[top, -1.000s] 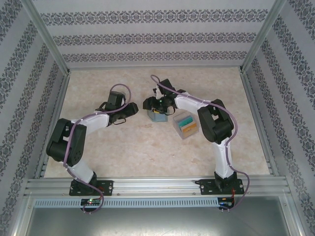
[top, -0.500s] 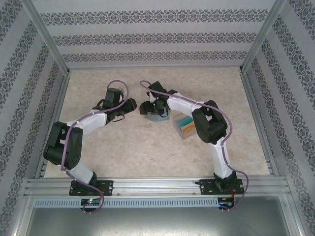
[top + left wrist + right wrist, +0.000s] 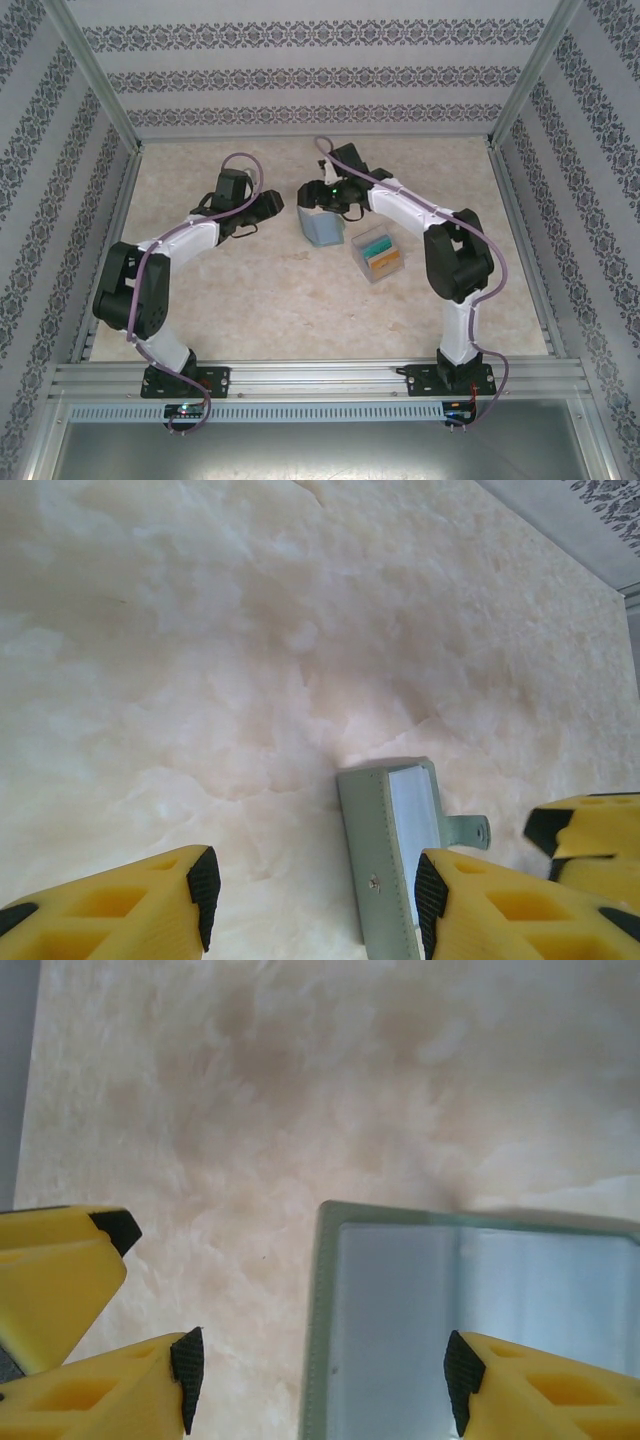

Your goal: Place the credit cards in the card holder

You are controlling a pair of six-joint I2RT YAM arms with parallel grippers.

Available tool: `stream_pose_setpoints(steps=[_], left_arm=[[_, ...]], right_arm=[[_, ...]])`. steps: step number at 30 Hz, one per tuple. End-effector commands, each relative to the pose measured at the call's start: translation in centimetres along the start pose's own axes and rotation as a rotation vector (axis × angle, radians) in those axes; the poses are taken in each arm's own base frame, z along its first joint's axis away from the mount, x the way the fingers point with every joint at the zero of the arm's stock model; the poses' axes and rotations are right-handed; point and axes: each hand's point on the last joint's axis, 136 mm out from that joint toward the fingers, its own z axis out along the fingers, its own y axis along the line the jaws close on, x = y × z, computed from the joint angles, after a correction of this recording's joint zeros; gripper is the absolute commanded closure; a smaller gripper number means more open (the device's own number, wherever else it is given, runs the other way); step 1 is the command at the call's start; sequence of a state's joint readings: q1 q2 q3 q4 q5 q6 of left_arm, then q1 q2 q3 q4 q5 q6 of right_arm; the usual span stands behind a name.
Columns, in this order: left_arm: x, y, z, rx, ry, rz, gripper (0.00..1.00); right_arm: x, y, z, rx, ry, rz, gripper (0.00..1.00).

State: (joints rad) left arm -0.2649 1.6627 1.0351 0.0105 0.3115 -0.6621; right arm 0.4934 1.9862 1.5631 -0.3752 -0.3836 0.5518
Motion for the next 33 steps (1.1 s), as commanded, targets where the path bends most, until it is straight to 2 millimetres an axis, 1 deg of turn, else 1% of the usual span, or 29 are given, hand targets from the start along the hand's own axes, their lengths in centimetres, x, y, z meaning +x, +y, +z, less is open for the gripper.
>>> stream_pose_setpoints(steps=[1,4,7,12,15,20,25,29,30,33], left_arm=[[-1.5,-1.1,0.0,0.039,-0.023,-0.009,0.43],[-1.6,-1.2,0.1,0.046,-0.023,-0.009,0.43],[-1.7,-1.4,0.1,0.053,-0.022,-0.016,0.43],[-1.4,-1.2,0.2,0.047,-0.010,-0.016,0.43],[-1.0,-0.9,0.2,0.040,-0.005,-0.016,0.43],[-0.9,-0.8,0.0,0.031,0.001,-0.011,0.43],[-0.9,-1.2,0.1,0.059,-0.003,-0.030,0.43],[-0.9,-1.5,0.7,0.093,-0.004,-0.076,0.43],[-1.0,-1.5,0.9,0.096,-0.007,-0.087,0.43],[-0.9,-1.4,1.7,0.107,0.000,-0.122,0.44]], right_arm=[[0.1,-1.7,-0.7,0.007,-0.001,0.046,0.35],[0.6,-3.5,-0.2,0.062,0.023,0.025,0.44],[1.8,-4.3,1.1,0.117,0.069,-0.018,0.51],[4.0,-5.3,3.5,0.242,0.127,-0.111,0.49],[4.7,-4.9,4.5,0.267,0.147,-0.149,0.48],[5.6,-4.5,5.6,0.302,0.181,-0.207,0.37],[6.1,-5.2,6.3,0.418,0.199,-0.293,0.23],[6.5,-5.4,6.5,0.442,0.204,-0.303,0.18],[6.5,-5.5,6.6,0.441,0.203,-0.303,0.09],[6.9,-5.5,6.8,0.433,0.212,-0.301,0.06]])
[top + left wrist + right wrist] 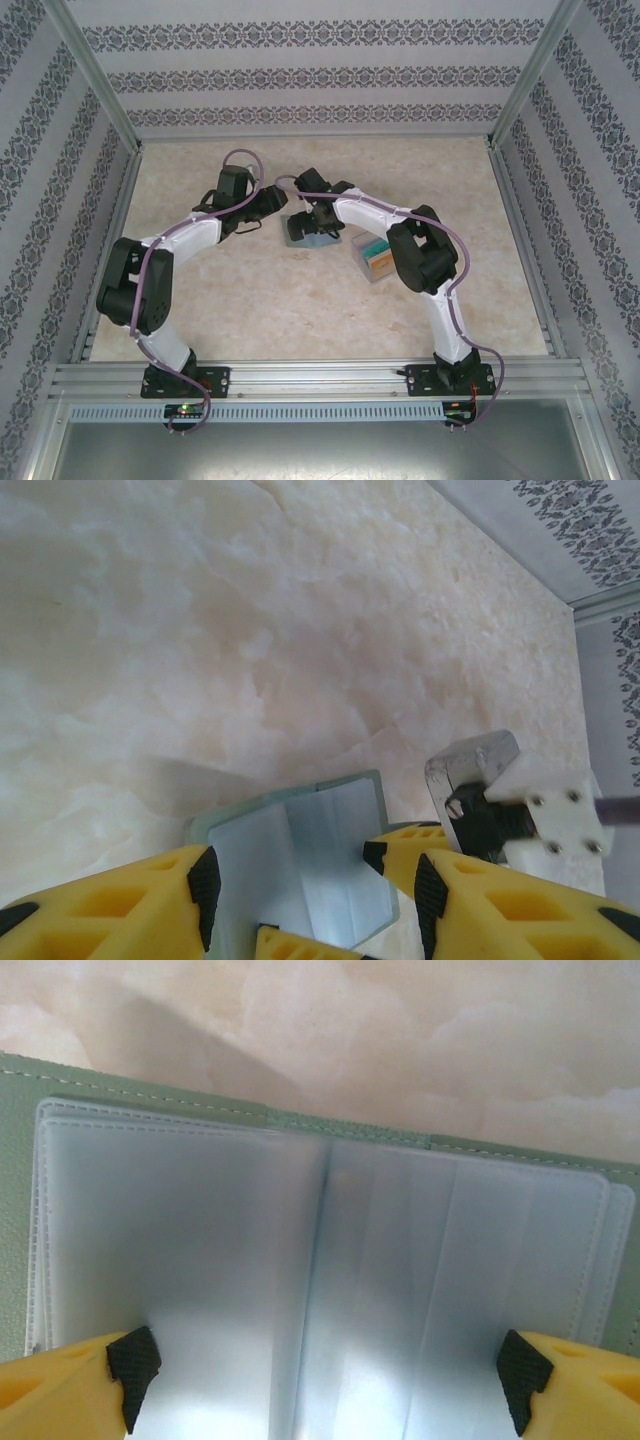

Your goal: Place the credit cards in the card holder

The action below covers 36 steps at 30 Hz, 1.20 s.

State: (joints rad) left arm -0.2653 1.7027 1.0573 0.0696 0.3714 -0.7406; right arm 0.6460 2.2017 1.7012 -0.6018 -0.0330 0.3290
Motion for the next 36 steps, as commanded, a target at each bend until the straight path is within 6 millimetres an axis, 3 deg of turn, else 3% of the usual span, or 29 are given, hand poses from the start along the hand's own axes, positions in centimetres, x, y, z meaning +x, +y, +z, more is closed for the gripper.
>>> stream_pose_setpoints(steps=[1,3,5,7,20,30,36], left_arm=[[-0.5,0.0,1.2,0.046,-0.012,-0.068,0.45],[-0.2,1.0,1.8,0.032,-0.014,-0.104,0.53],[0.5,1.9,2.5,0.020,-0.006,-0.135,0.70],[0.8,2.3,2.7,0.021,-0.005,-0.155,0.76],[2.6,1.2,3.9,0.135,0.082,-0.163,0.83],[3.2,2.1,3.9,0.104,0.095,-0.156,0.83],[5.0,3.6,5.6,0.097,0.152,-0.197,0.84]], right_arm=[[1.1,-0.5,0.9,0.036,0.034,-0.014,0.06],[1.1,-0.2,0.7,0.007,0.019,-0.006,0.06],[0.9,-0.1,0.5,-0.025,0.002,0.025,0.06],[0.8,-0.2,0.4,-0.068,-0.005,0.072,0.06],[1.4,-0.1,1.7,-0.197,0.032,0.181,0.08],[1.8,-0.3,2.0,-0.180,0.040,0.185,0.08],[1.4,-0.3,1.7,-0.180,0.032,0.193,0.09]])
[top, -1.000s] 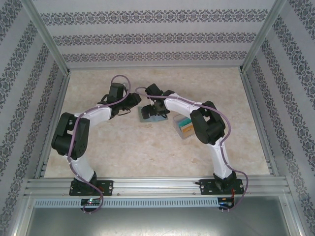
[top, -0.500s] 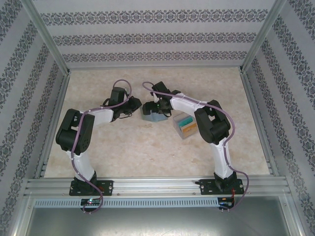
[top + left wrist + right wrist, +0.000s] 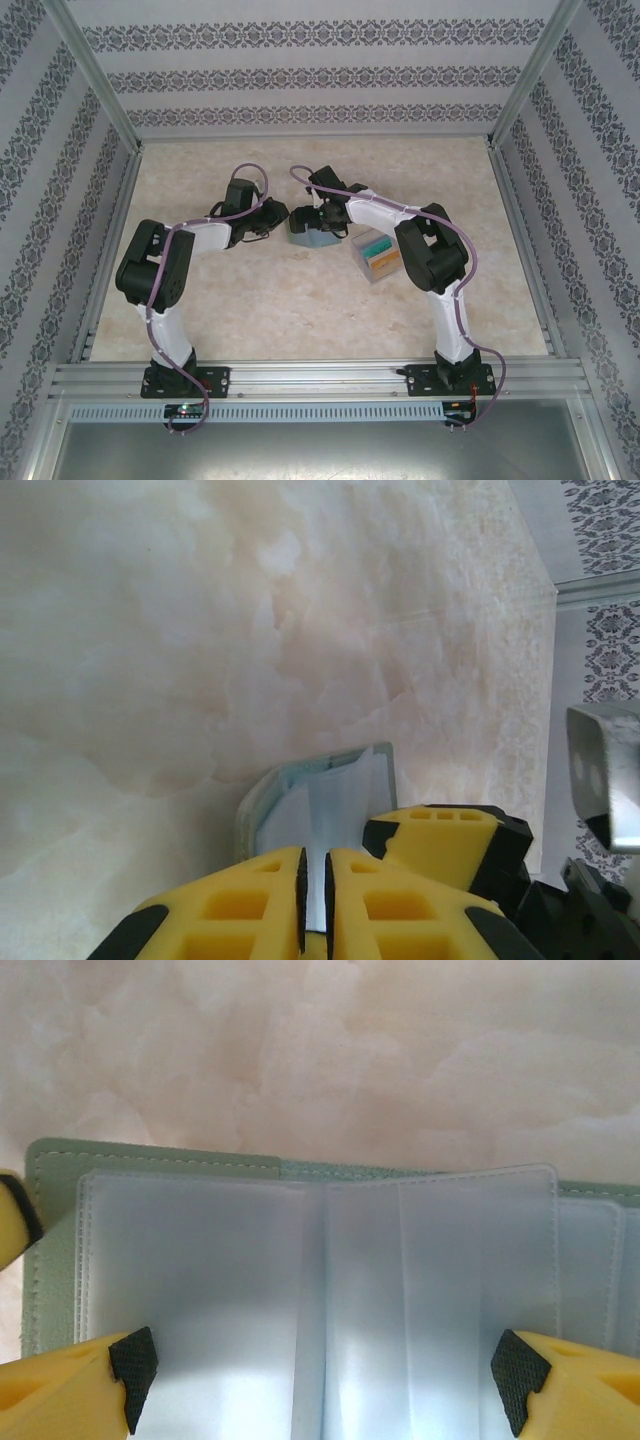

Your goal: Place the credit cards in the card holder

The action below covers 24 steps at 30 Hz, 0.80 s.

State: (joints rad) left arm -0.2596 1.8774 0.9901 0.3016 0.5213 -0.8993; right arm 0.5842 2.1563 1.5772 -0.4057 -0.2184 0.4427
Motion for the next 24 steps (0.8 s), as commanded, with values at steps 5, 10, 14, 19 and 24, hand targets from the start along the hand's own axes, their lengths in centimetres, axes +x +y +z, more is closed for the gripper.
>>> stream_pose_setpoints(steps=[5,10,14,19,24], left_arm=[[2.1,3.4,1.2,-0.045,0.058,-0.031,0.85],[2.2,4.4,1.1,-0.110,0.078,0.036,0.85],[2.4,4.9,1.2,-0.135,0.093,0.074,0.85],[2.2,5.1,1.2,-0.157,0.105,0.108,0.85],[2.2,5.1,1.0,-0.178,0.123,0.151,0.84]], right_arm=[[1.8,-1.1,0.7,0.008,0.064,0.054,0.09],[0.4,0.3,-1.0,-0.046,0.016,0.043,0.09],[-1.4,1.7,-4.1,-0.099,-0.069,0.007,0.09],[-3.4,2.8,-9.0,-0.207,-0.169,-0.045,0.02],[-4.1,1.6,-15.9,-0.200,-0.301,-0.174,0.02]])
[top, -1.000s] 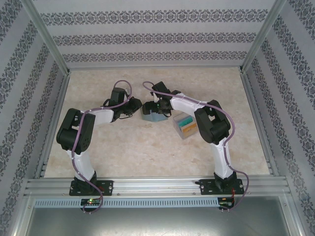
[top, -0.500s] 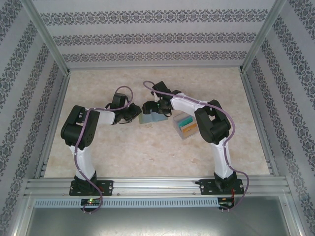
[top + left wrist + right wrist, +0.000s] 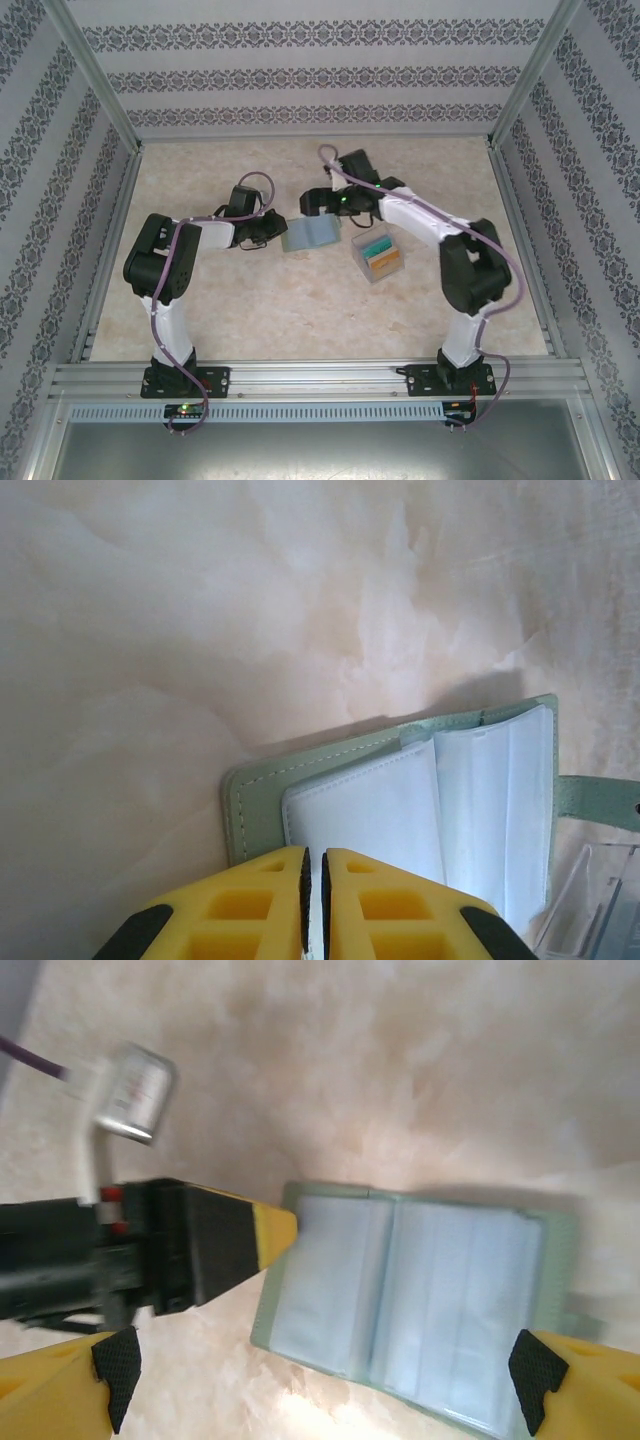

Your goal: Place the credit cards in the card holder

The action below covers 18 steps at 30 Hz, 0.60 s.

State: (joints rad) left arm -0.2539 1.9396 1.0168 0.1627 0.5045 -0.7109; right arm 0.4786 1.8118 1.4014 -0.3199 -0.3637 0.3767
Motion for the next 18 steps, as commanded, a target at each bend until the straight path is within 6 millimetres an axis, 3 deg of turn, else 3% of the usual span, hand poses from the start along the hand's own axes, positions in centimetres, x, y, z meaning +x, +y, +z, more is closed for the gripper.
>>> stream_pose_setpoints(steps=[1,4,7,9,11,13,15,18], left_arm=[[0.4,0.9,0.2,-0.053,0.031,0.050,0.84],[0.5,1.0,0.3,-0.059,0.051,0.073,0.85],[0.6,0.8,0.4,-0.060,0.067,0.097,0.85],[0.4,0.5,0.3,-0.057,0.073,0.115,0.85],[0.1,0.1,0.3,-0.054,0.080,0.130,0.85],[0.0,-0.1,0.2,-0.057,0.090,0.143,0.85],[0.0,-0.1,0.3,-0.059,0.093,0.149,0.85],[0.0,-0.1,0.6,-0.051,0.102,0.142,0.84]], right_arm=[[-1.8,0.1,-5.2,0.028,-0.095,-0.167,0.02],[-1.7,-2.8,-9.2,0.185,-0.120,-0.360,0.02],[0.5,-4.6,-11.6,0.260,-0.084,-0.728,0.02],[-0.2,-8.2,-13.7,0.497,-0.133,-0.788,0.02],[-1.3,-10.8,-16.7,0.658,-0.191,-0.613,0.02],[-0.5,-11.5,-18.1,0.602,-0.189,-0.360,0.02],[1.6,-11.9,-17.9,0.528,-0.180,-0.054,0.02],[6.4,-10.3,-15.4,0.386,-0.072,0.107,0.02]])
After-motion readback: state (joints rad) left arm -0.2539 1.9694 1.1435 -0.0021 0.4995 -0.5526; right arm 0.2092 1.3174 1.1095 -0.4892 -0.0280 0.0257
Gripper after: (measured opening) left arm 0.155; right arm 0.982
